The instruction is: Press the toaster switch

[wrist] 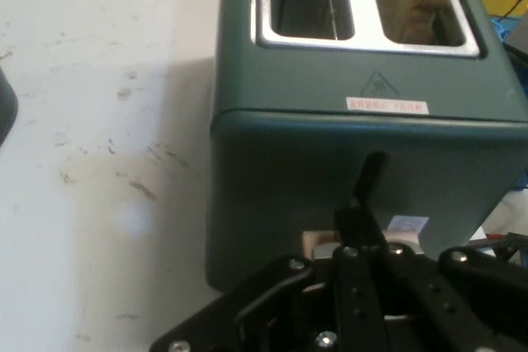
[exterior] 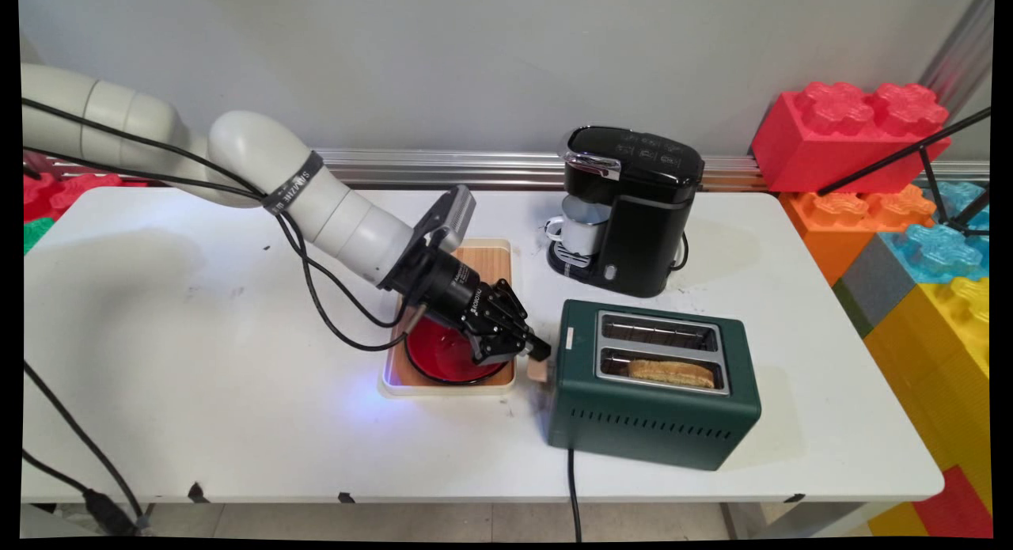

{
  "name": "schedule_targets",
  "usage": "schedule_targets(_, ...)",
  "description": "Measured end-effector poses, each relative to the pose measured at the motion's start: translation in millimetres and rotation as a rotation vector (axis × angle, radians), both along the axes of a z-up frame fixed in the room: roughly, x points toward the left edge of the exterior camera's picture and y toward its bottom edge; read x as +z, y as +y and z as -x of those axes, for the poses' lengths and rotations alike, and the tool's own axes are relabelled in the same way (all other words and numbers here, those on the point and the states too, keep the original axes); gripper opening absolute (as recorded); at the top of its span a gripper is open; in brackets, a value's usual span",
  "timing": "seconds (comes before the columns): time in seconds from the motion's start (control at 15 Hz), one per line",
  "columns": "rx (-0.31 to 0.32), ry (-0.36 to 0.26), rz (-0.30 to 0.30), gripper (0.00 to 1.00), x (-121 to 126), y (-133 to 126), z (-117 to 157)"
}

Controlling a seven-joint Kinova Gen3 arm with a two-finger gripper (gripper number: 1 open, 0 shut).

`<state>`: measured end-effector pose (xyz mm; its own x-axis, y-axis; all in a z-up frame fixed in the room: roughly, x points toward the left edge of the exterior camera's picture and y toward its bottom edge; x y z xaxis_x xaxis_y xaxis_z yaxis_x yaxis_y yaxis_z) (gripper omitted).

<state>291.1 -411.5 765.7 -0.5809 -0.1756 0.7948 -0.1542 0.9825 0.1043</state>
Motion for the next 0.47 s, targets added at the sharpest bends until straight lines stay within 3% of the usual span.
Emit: schedule_targets(0.47,0.002,-0.011,-0.003,0.00,-5.1,1.4,-4.1)
